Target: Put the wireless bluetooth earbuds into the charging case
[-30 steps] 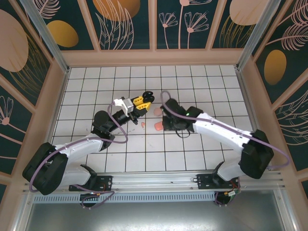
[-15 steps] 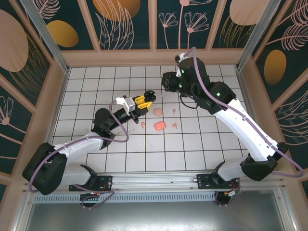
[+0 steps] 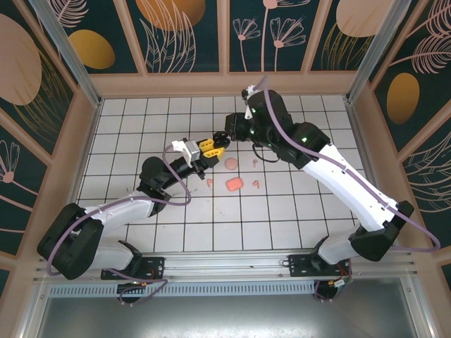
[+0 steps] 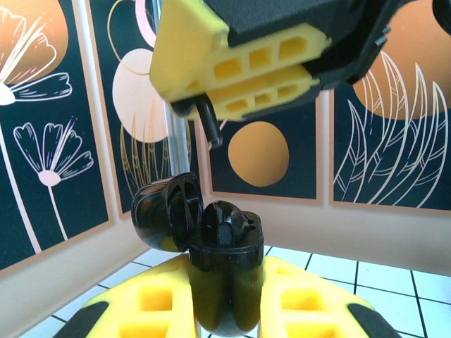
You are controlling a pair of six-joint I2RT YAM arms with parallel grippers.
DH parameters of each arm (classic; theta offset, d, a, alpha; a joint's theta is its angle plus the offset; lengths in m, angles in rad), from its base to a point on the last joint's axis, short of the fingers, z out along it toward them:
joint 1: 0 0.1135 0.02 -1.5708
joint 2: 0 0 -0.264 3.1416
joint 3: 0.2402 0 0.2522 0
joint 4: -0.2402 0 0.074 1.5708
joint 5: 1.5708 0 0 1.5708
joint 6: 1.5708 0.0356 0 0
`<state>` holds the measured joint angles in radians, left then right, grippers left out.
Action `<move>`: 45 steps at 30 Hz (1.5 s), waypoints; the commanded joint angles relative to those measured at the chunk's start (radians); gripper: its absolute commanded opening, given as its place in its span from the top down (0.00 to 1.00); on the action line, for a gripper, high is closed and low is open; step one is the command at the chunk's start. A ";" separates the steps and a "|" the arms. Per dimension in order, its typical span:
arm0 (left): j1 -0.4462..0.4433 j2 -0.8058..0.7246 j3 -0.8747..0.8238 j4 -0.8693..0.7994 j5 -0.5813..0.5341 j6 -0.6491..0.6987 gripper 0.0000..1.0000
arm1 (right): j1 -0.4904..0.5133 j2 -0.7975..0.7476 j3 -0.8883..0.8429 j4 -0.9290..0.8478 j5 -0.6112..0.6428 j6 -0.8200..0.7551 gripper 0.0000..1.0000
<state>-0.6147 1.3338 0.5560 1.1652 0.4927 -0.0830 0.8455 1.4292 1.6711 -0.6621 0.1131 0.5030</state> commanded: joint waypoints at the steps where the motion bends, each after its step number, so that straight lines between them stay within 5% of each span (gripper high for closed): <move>1: -0.006 0.008 0.033 0.062 0.000 -0.015 1.00 | 0.036 -0.046 -0.053 0.097 0.049 -0.005 0.81; 18: -0.005 0.003 0.036 0.064 0.003 -0.021 1.00 | 0.115 -0.156 -0.265 0.309 0.164 -0.008 0.82; 45: -0.006 -0.002 0.044 0.065 0.009 -0.029 1.00 | 0.128 -0.136 -0.359 0.329 0.155 0.006 0.83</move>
<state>-0.6147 1.3365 0.5674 1.1744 0.4900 -0.0990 0.9630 1.2987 1.3430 -0.3412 0.2611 0.5034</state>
